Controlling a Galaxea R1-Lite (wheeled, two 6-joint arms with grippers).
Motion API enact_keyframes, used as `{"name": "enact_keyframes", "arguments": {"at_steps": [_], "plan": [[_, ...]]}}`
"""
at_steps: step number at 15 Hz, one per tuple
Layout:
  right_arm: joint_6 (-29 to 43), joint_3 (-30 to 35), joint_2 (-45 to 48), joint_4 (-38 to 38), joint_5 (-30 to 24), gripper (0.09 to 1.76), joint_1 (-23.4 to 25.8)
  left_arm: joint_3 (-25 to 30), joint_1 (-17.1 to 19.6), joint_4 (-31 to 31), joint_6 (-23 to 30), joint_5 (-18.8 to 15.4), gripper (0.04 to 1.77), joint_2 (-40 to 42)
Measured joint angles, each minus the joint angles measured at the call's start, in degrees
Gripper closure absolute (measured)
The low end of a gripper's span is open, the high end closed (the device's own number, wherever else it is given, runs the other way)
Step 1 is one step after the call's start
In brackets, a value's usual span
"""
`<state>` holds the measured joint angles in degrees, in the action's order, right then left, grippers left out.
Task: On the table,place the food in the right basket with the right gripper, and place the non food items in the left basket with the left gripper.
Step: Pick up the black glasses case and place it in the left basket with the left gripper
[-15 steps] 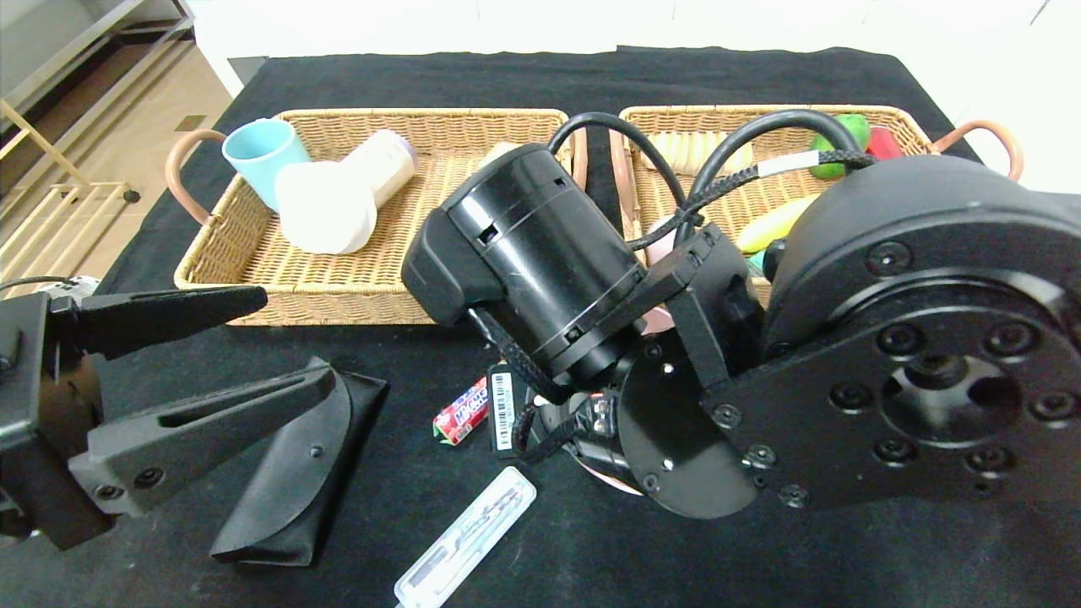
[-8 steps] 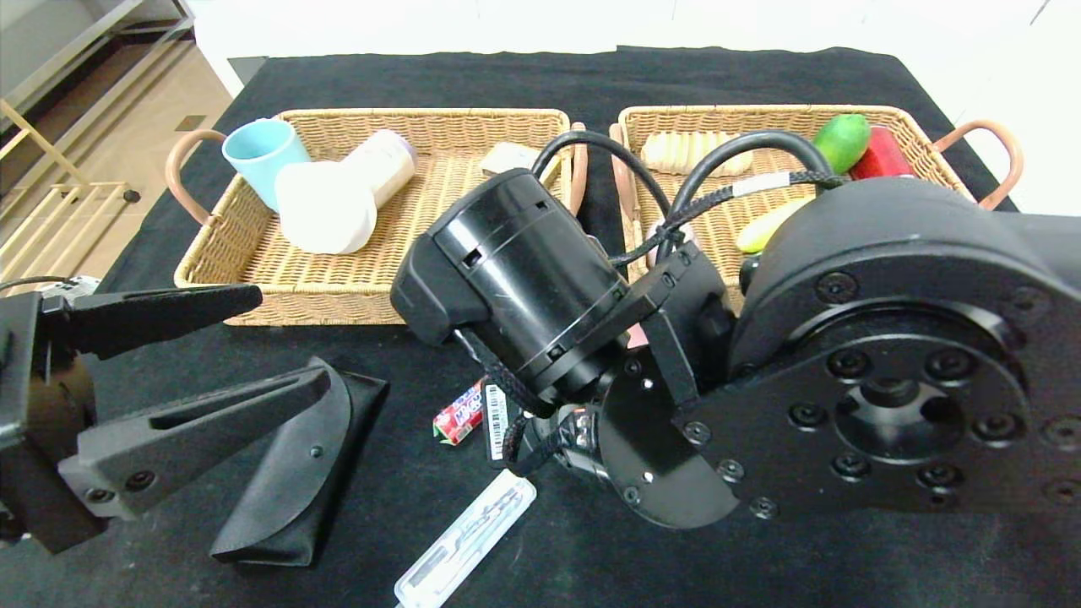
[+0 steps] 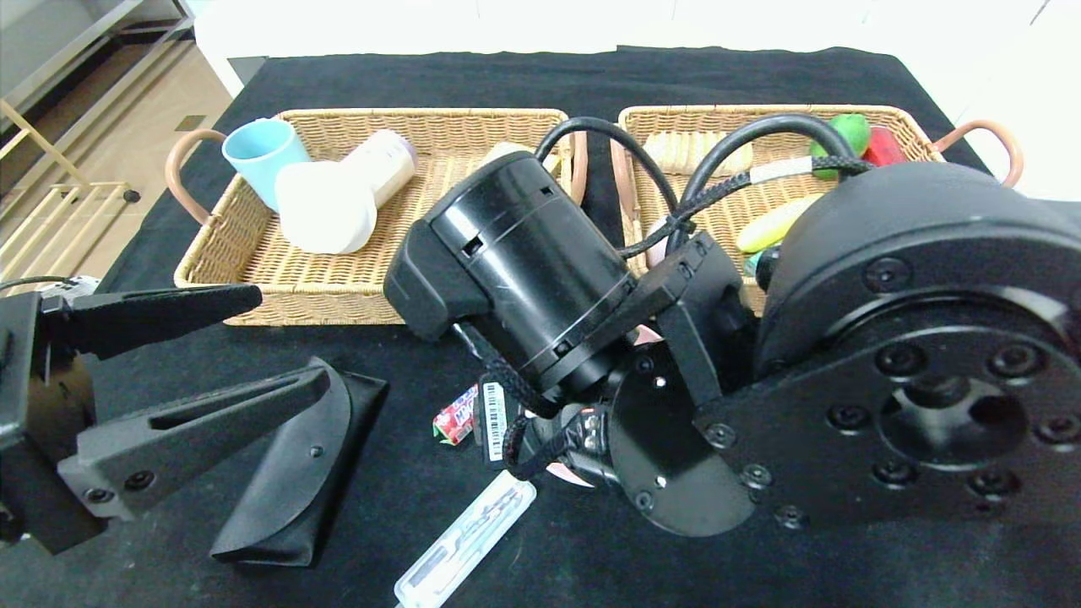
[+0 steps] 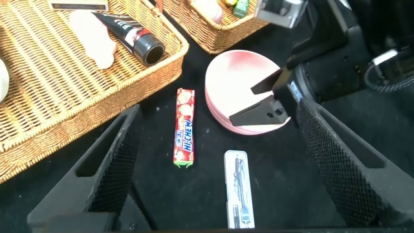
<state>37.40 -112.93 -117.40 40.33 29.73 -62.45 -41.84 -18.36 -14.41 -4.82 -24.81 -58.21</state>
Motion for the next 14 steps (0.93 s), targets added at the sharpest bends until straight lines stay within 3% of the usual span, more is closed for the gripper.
{"name": "enact_keyframes", "arguments": {"at_steps": [6, 14], "plan": [[3.11, 0.21, 2.23, 0.27, -0.24, 0.26, 0.28, -0.02, 0.48, -0.02, -0.09, -0.02, 0.09, -0.22], [7.80, 1.44, 6.89, 1.78, -6.36, 0.18, 3.69, 0.11, 0.45, 0.02, -0.17, -0.11, 0.09, -0.46]]}}
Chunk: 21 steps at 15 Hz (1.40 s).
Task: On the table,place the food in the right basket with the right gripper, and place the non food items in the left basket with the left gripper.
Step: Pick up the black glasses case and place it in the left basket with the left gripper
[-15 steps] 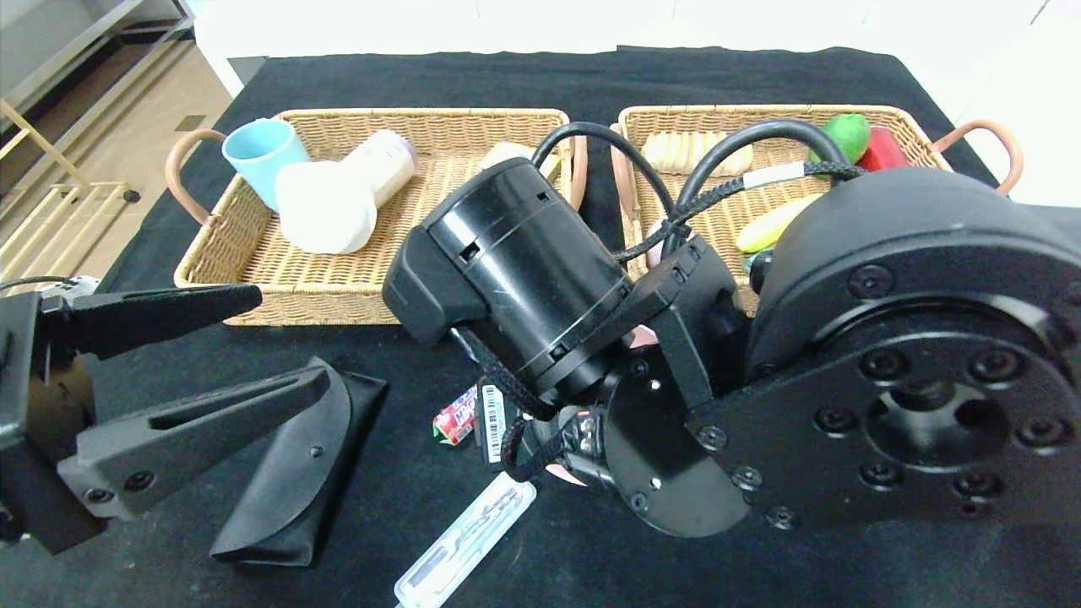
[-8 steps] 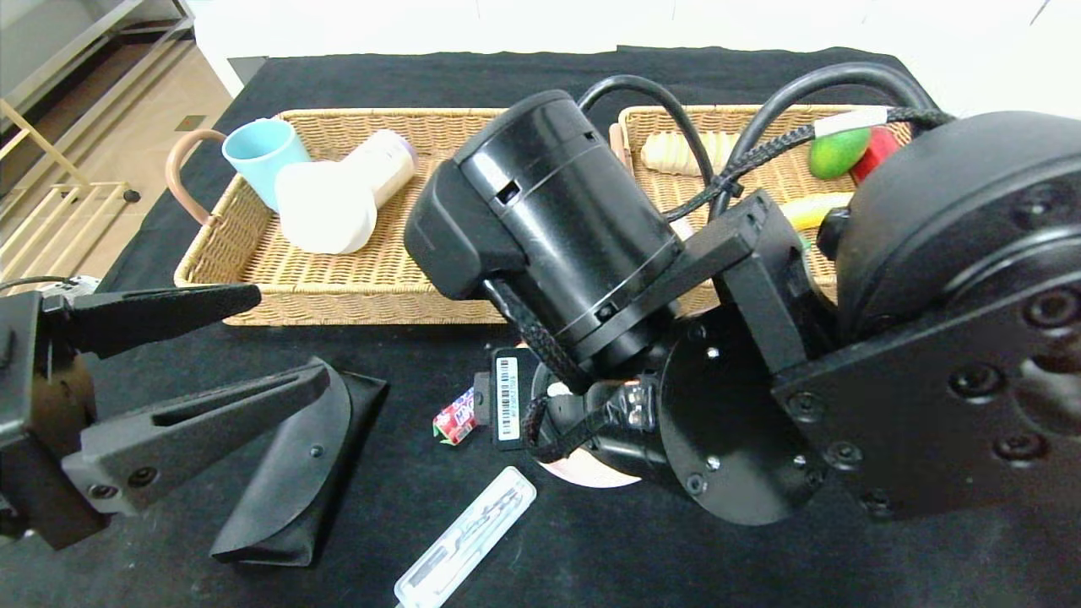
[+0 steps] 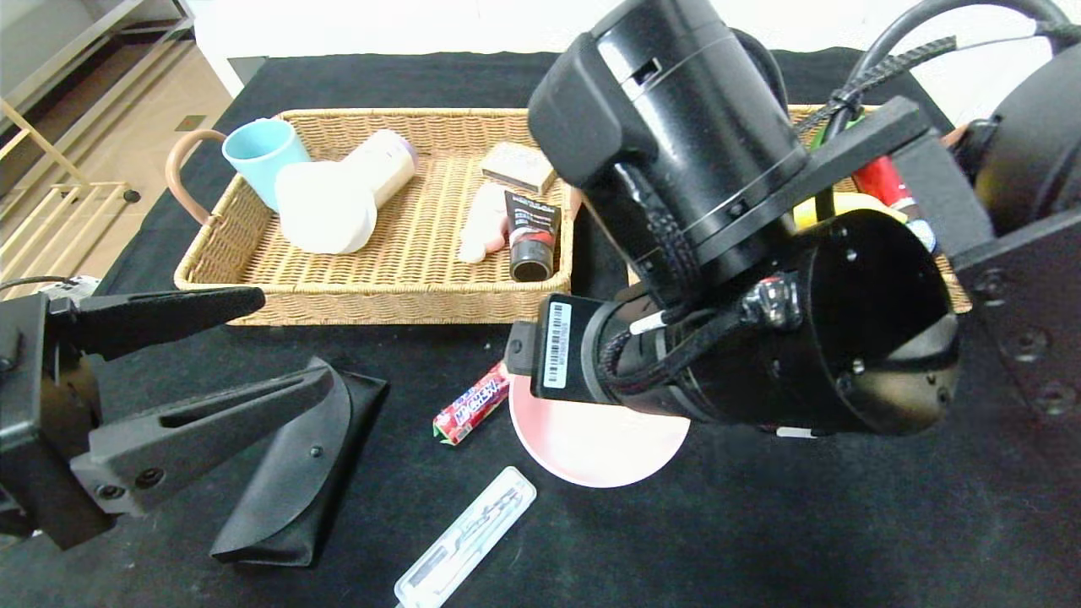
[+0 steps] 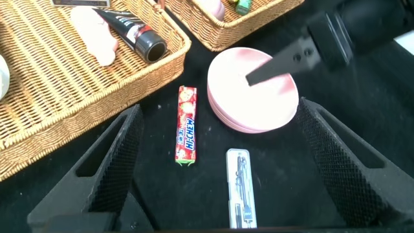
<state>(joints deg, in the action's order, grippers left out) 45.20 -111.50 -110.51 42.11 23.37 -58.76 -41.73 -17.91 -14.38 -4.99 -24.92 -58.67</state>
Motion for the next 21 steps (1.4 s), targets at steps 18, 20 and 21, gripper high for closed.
{"name": "enact_keyframes", "arguments": {"at_steps": [18, 20, 21], "plan": [[-22.03, 34.54, 27.79, -16.40, -19.74, 0.15, 16.87, 0.61, -0.02, 0.30, -0.22, 0.01, 0.09, -1.30], [-27.98, 39.73, 31.60, -19.13, -24.99, 0.15, 20.20, 0.66, -0.06, 0.69, -0.27, 0.00, 0.09, -1.44], [-31.18, 42.48, 33.19, -21.21, -26.75, 0.15, 21.38, 0.77, -0.09, 0.78, -0.33, 0.01, 0.09, -1.50]]}}
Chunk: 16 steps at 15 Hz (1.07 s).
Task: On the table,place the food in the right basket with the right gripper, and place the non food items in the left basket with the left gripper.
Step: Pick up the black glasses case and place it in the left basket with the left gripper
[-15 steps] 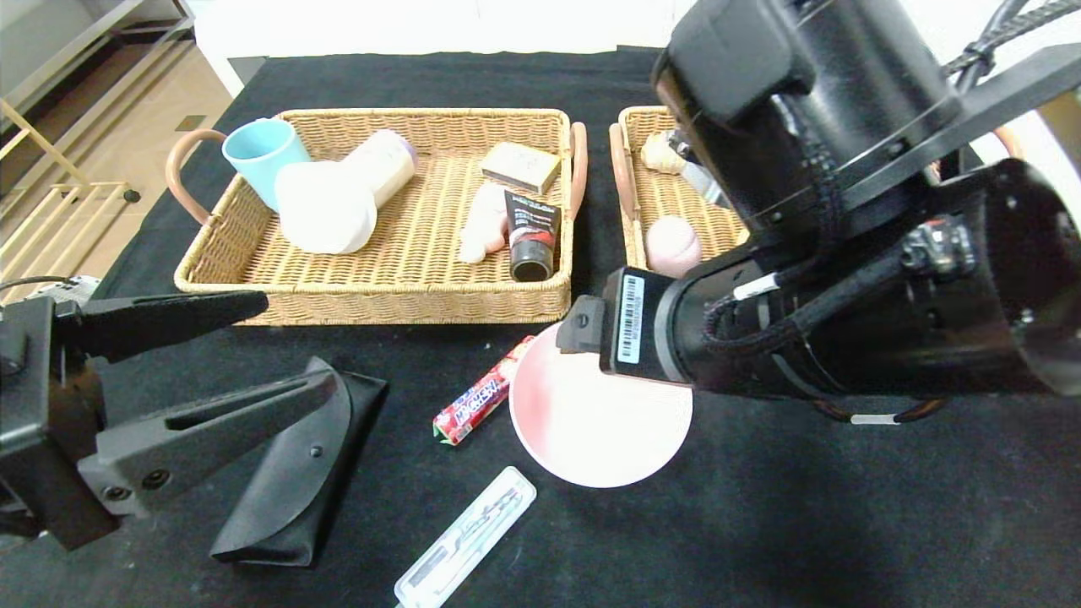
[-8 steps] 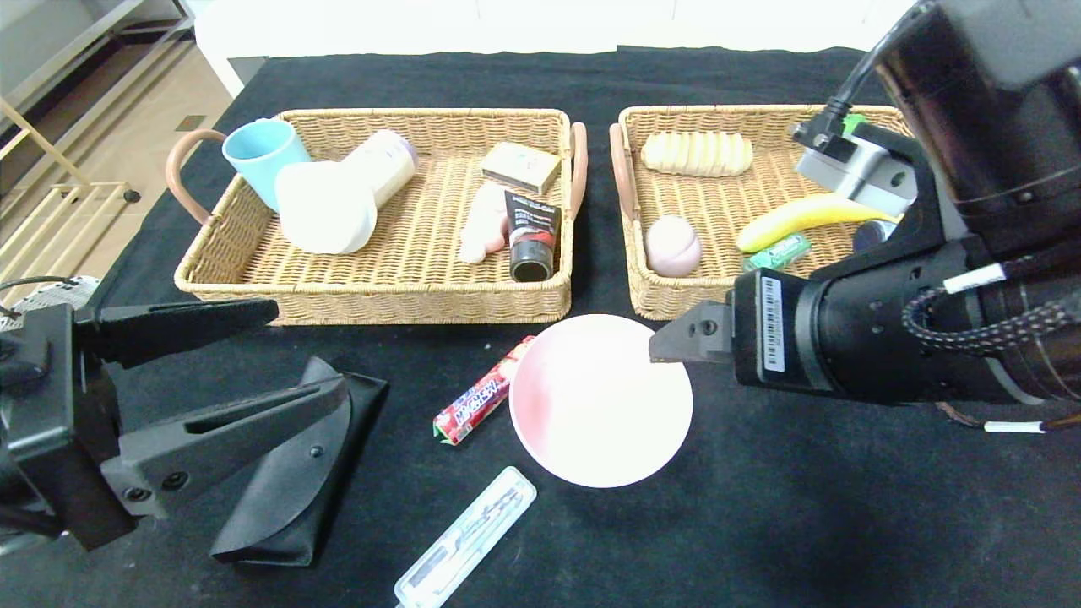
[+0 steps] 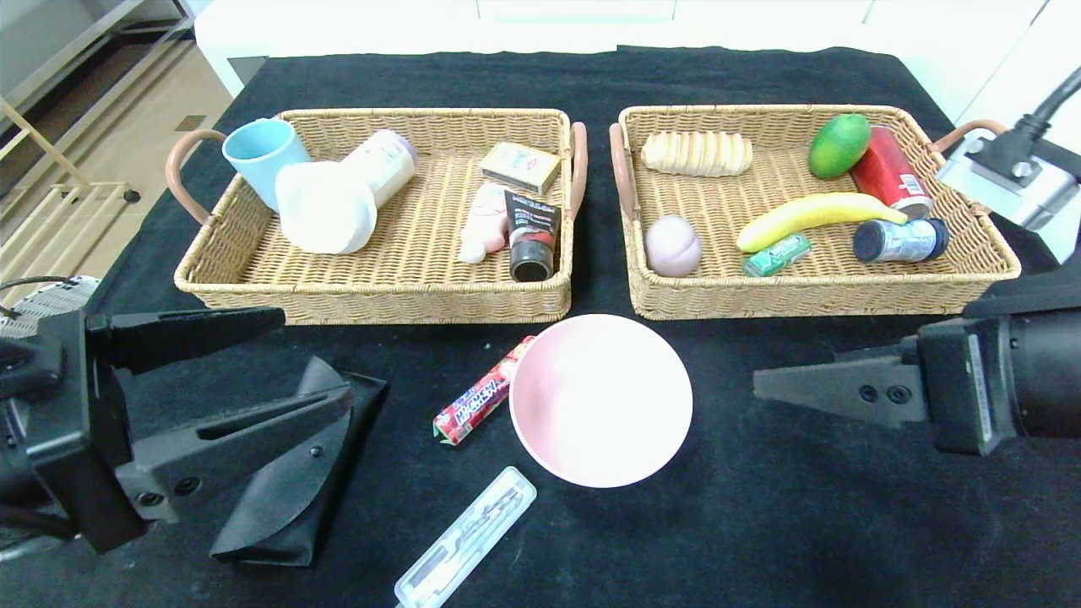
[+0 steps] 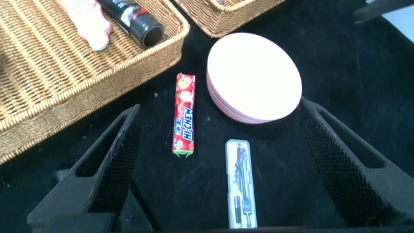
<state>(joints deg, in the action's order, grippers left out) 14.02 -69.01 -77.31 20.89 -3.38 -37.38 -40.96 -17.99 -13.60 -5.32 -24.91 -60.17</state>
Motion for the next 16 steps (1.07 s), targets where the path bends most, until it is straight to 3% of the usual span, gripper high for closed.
{"name": "enact_keyframes", "arguments": {"at_steps": [4, 9, 13, 16], "plan": [[-11.93, 11.93, 4.55, -15.82, -5.49, 0.15, 3.36, 0.48, -0.30, 0.10, -0.61, 0.05, 0.09, -0.30], [-23.22, 21.64, 7.78, -24.86, -14.45, 0.15, 9.63, 0.61, -0.44, 0.40, -0.63, 0.18, 0.09, -0.35], [-24.80, 29.22, 9.62, -37.97, -17.92, 0.15, 13.84, 0.96, -1.10, 0.49, -0.63, 0.27, 0.09, -0.71], [-24.58, 33.95, 10.29, -43.47, -18.09, 0.15, 15.93, 0.78, -1.22, 0.55, -0.57, 0.32, 0.09, -1.40]]}}
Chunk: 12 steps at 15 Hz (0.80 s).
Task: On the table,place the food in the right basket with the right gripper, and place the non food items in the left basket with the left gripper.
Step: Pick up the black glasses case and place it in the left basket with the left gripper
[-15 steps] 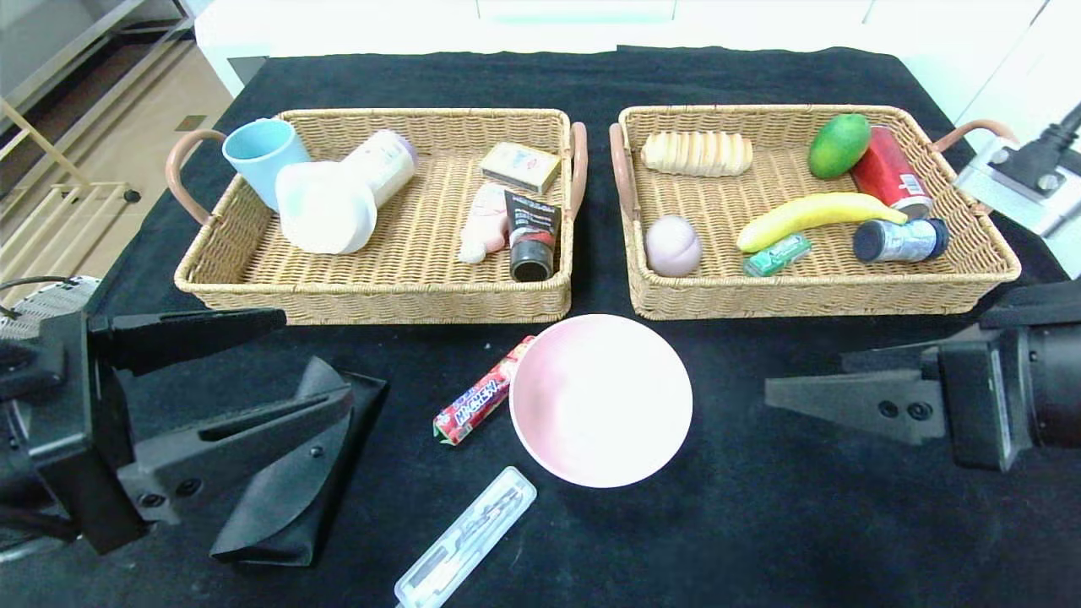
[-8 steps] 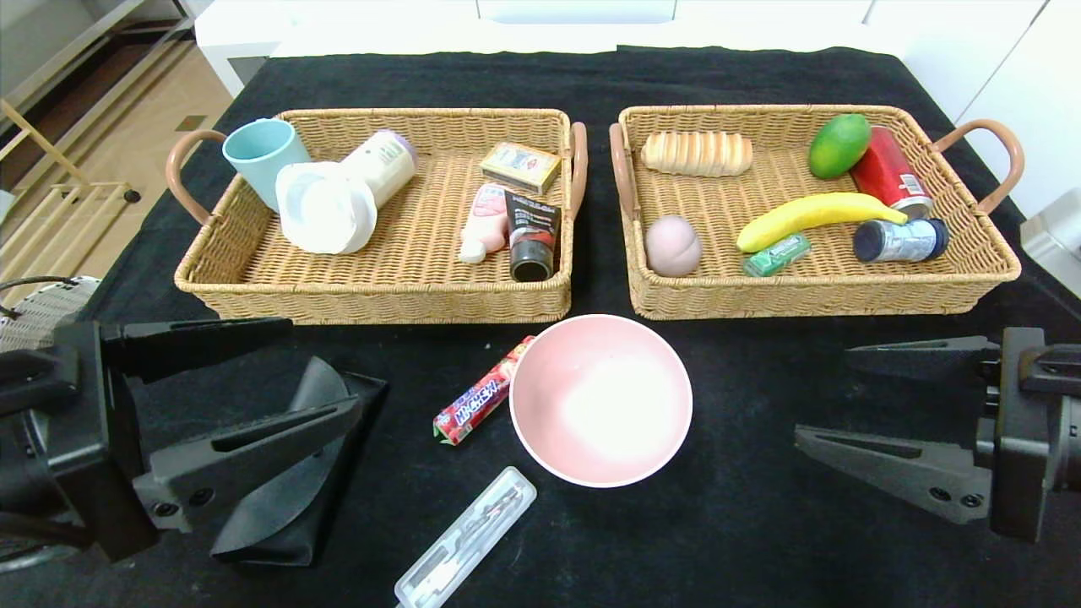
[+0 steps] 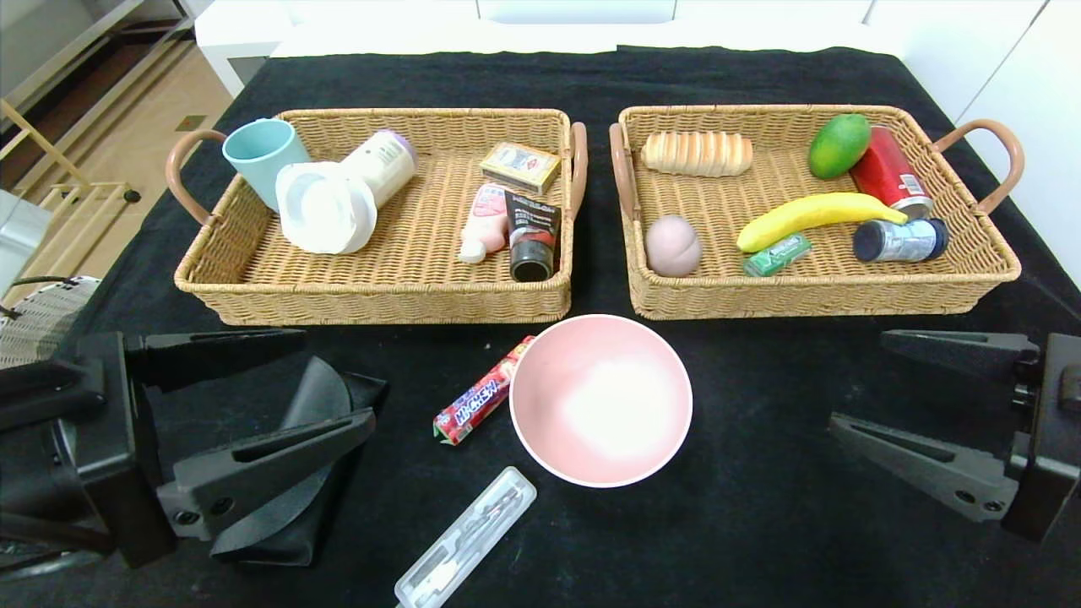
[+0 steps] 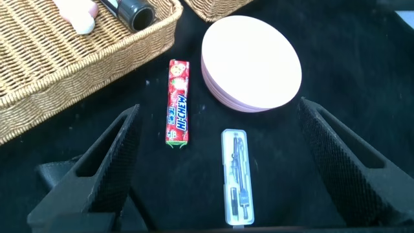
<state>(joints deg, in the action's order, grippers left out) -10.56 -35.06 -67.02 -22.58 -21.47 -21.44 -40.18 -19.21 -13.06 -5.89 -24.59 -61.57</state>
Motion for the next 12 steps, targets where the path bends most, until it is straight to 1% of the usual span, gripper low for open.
{"name": "enact_keyframes", "arguments": {"at_steps": [3, 5, 6, 7, 9, 12], "plan": [[0.15, 3.58, 0.74, -1.45, -1.27, 0.14, 1.50, -1.30, -0.02, 0.35, 0.09, 0.32, 0.09, -0.20], [0.17, 4.41, 0.99, -1.51, -1.46, 0.14, 1.72, -3.01, 0.01, 3.74, 0.09, 1.61, 0.09, -0.20], [0.26, 4.72, 1.01, -1.56, -1.43, 0.14, 1.79, -4.58, 0.04, 6.56, 0.07, 3.17, 0.09, -0.20], [0.30, 4.85, 0.96, -1.58, -1.43, 0.14, 1.83, -6.34, 0.01, 9.16, 0.05, 5.16, 0.09, -0.20], [0.34, 4.99, 0.95, -1.58, -1.33, 0.14, 1.88, -10.17, -0.02, 16.01, -0.15, 10.87, 0.09, -0.38], [0.34, 5.13, 0.93, -1.54, -1.32, 0.14, 1.88, -14.73, -0.29, 28.65, -0.34, 21.64, 0.09, -1.16]]}}
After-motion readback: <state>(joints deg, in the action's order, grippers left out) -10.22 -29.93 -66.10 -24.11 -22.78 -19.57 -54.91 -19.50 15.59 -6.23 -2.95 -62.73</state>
